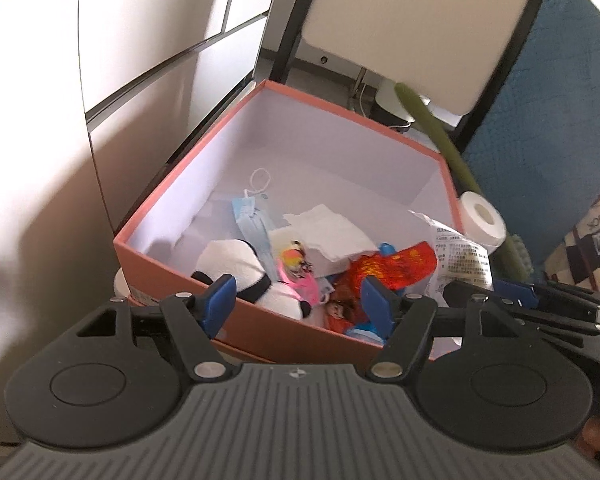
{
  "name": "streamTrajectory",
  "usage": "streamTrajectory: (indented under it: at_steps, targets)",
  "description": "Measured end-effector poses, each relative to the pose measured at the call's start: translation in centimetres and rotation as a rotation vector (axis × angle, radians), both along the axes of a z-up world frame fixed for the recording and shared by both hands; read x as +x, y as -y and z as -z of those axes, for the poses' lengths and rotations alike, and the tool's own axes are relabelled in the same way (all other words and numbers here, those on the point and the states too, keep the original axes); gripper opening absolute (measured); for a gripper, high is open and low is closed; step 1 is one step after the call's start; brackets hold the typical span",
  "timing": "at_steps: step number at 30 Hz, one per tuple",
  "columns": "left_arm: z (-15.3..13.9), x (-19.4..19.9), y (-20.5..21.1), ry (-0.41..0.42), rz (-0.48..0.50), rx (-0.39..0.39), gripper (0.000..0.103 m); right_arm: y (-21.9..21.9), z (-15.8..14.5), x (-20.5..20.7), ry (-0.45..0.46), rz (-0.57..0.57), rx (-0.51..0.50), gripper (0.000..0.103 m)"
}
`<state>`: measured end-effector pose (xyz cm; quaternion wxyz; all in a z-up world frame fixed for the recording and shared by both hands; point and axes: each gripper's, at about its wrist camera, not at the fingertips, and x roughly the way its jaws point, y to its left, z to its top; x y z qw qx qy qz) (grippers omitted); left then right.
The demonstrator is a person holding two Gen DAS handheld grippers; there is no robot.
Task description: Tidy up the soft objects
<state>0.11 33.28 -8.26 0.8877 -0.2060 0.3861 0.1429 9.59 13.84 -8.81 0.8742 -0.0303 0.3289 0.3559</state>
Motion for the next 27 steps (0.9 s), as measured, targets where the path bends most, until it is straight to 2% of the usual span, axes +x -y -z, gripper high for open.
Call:
streamTrajectory:
  at_steps: [3,11,17,19,20,27]
  targets:
    - [1.2,0.9,-0.9,-0.026,-0.005,-0.004,0.074,-1.2,0.9,1.0,-0.002,-0.005,-0.017,0.032]
    - [2.0,2.1,-2.1,-0.022,-0.009,-0.023,0.075,-3.0,2.0,2.8,-0.008,0.005,-0.035,0.035]
    - [2.1,2.4,-2.7,-0.025,-0.013,-0.019,0.075,-3.1,2.6,3.7,-0.040,0.013,-0.025,0.051]
    - [2.1,2.3,-2.8,-0.022,-0.018,-0.021,0.075,-3.1,2.7,3.9,-0.048,0.021,-0.025,0.067]
    - [2.1,2.3,-2.7,-0.022,-0.019,-0.019,0.075,-3.1,2.6,3.9,-0.048,0.025,-0.025,0.070]
    - [0.7,1.7,-2.2,-0.003,-0.021,-0.013,0.075,-2.0,1.3,3.3,-0.028,0.042,0.003,0.070]
